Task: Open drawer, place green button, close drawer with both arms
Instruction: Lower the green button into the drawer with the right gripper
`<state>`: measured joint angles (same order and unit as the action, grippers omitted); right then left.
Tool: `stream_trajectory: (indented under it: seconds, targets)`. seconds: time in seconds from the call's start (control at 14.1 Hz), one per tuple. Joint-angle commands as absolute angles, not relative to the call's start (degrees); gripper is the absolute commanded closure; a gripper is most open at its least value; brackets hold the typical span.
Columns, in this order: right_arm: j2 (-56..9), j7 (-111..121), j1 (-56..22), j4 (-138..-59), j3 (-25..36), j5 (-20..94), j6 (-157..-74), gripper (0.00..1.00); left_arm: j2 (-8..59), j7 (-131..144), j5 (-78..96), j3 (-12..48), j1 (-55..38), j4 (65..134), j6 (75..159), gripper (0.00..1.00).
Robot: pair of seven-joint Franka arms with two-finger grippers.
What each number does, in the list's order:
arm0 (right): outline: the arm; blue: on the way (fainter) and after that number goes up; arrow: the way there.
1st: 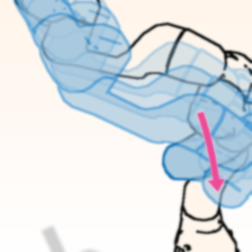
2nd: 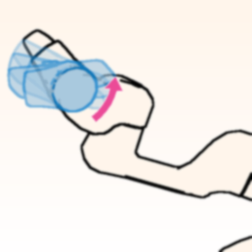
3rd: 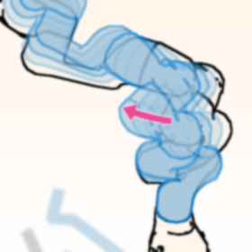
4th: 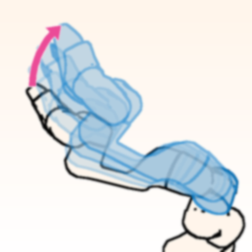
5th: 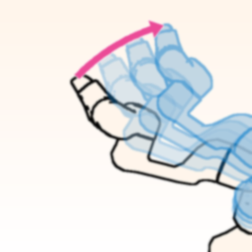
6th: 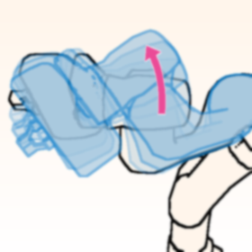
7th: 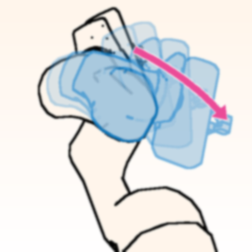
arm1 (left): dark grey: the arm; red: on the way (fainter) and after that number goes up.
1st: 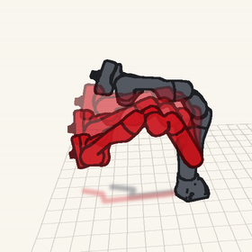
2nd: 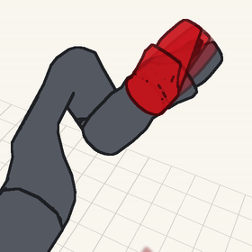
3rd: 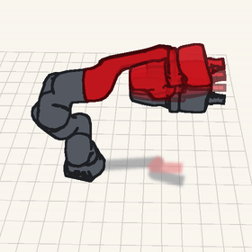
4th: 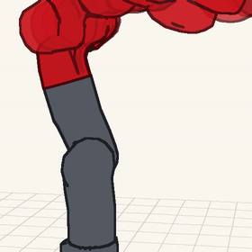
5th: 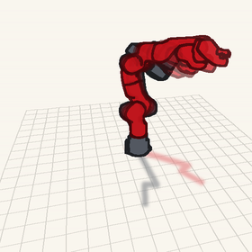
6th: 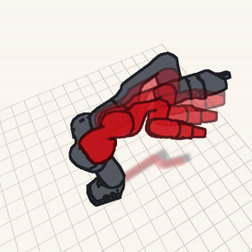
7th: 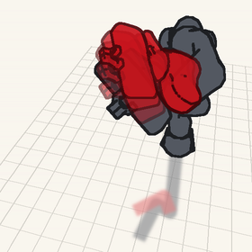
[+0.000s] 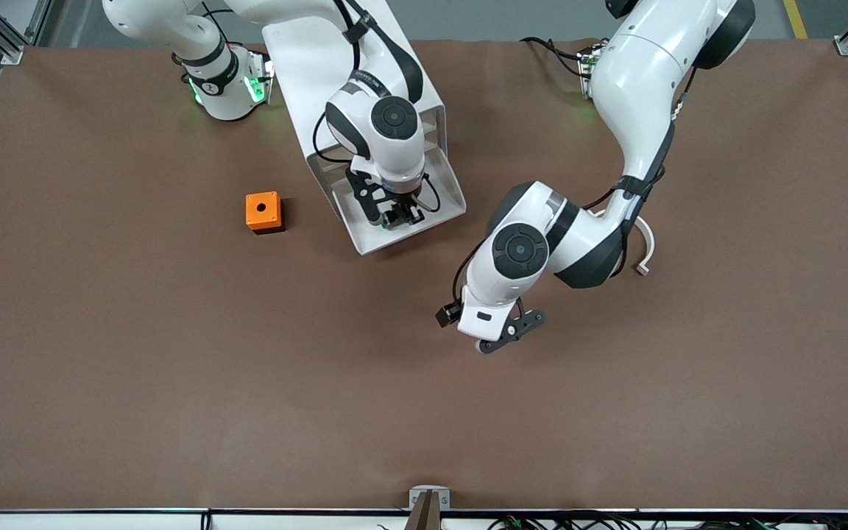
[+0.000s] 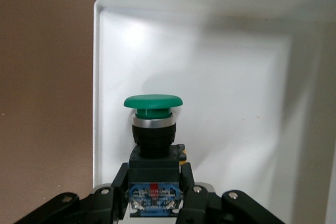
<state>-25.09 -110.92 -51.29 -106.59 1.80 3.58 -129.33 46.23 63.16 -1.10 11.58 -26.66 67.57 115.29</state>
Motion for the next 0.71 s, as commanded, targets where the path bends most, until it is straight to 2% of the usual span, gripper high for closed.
stream_trajectory:
  seconds: [0.0, 0.07, 0.21, 0.64]
  targets:
    - [-26.45, -111.27, -52.03, -104.07, 2.29, 4.04, -128.58, 0.07, 45.09, 62.93, -2.72, 11.78, -26.46, 68.73, 115.4, 0.01]
    - [-26.54, -110.92, -52.12, -103.89, 2.29, 3.96, -128.58, 0.0, 45.09, 62.84, -2.72, 11.78, -26.54, 68.73, 115.4, 0.01]
    - [-26.54, -109.7, -51.94, -103.1, 2.29, 3.87, -128.24, 0.0, 45.09, 62.93, -2.72, 11.78, -26.46, 68.73, 115.4, 0.01]
    - [-26.37, -96.27, -47.03, -95.02, 2.46, 3.96, -114.19, 0.0, 45.09, 62.84, -2.72, 11.78, -26.37, 68.73, 115.4, 0.01]
